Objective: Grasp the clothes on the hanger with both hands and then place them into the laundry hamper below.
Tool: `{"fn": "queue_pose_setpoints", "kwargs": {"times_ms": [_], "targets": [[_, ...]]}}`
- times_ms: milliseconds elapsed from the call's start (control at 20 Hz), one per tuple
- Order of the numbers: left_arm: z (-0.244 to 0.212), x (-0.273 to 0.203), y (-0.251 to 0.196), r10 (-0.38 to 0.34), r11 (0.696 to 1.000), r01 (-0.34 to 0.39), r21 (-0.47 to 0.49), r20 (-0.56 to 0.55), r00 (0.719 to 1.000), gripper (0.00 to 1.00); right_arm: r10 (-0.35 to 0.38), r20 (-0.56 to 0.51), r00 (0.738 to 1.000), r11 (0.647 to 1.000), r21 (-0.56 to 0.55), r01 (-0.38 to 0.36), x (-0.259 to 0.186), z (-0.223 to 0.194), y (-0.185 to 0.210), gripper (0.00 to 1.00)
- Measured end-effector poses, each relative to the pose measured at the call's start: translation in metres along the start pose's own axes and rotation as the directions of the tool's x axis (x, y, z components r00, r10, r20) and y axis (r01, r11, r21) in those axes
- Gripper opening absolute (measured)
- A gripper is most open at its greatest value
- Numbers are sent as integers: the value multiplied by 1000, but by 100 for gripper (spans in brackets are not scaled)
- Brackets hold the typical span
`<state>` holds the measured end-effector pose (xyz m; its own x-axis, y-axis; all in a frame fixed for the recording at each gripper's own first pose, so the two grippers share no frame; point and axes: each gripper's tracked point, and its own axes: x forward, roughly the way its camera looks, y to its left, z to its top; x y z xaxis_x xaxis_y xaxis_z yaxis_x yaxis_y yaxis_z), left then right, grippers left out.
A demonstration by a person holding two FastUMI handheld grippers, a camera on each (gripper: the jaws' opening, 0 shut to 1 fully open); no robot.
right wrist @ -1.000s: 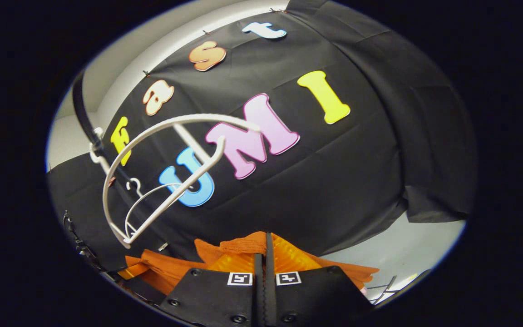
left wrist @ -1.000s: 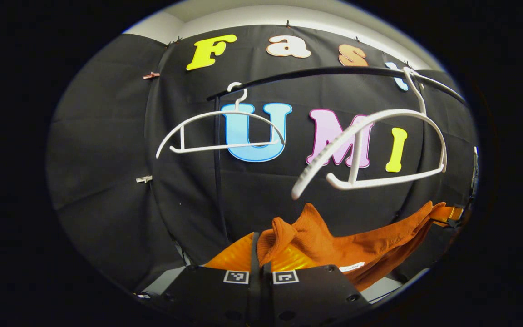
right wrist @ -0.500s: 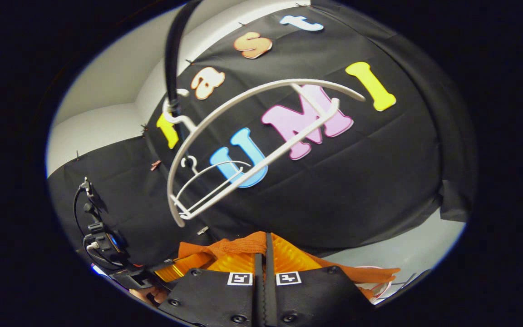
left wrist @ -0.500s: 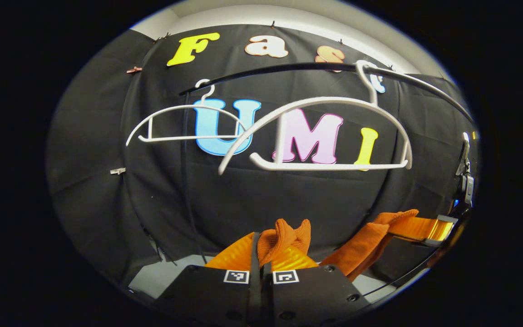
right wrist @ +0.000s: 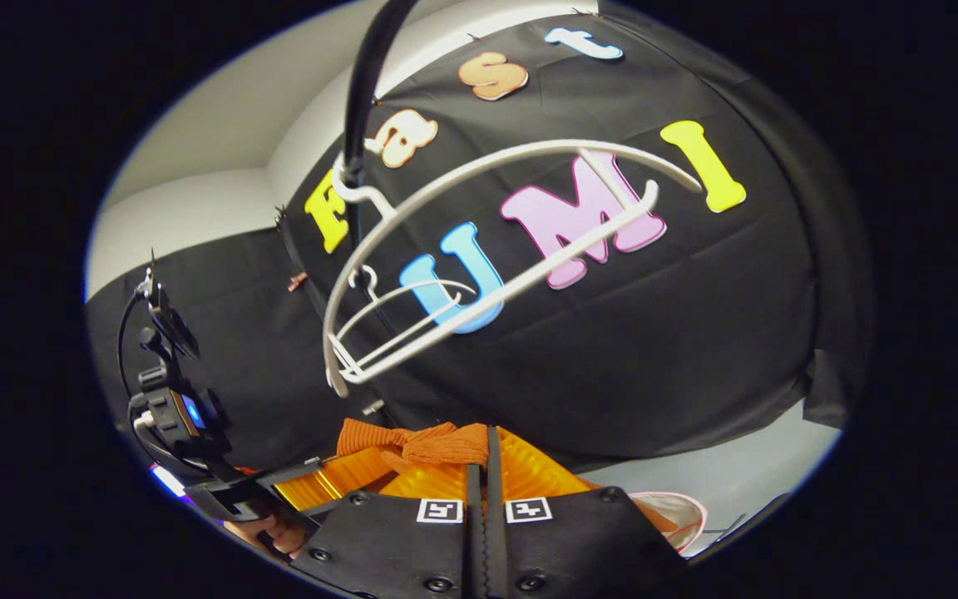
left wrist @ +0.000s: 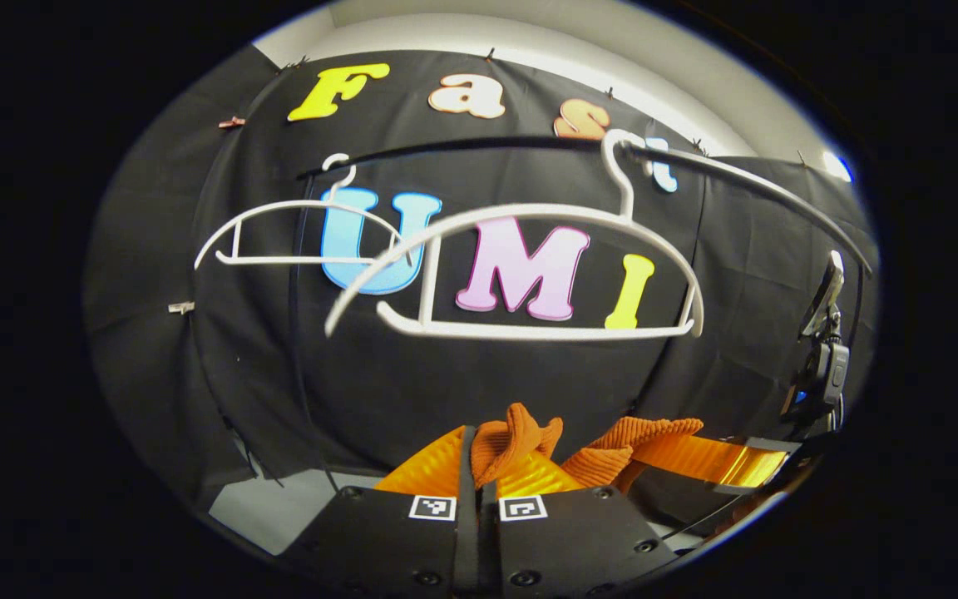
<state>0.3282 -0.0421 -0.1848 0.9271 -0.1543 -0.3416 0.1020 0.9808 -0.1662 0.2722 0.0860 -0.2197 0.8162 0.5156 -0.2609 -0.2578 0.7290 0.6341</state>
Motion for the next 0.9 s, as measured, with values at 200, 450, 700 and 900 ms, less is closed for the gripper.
{"fn": "queue_pose_setpoints", "kwargs": {"times_ms": [200,450,700,900], "targets": [[-72,28,2,15,999,-11,44,-104,995,5,-126,-133,983,990,-88,115,10,-62,-51,4],[-148,53,24,60,997,-45,63,-254,965,5,-391,-245,887,905,-277,323,10,-118,-129,4],[-196,60,31,73,995,-47,85,-338,938,75,-502,-282,818,840,-386,382,-4,-146,-159,68],[-190,54,41,85,994,-58,91,-333,939,95,-533,-284,797,830,-359,427,-12,-150,-166,92]]}}
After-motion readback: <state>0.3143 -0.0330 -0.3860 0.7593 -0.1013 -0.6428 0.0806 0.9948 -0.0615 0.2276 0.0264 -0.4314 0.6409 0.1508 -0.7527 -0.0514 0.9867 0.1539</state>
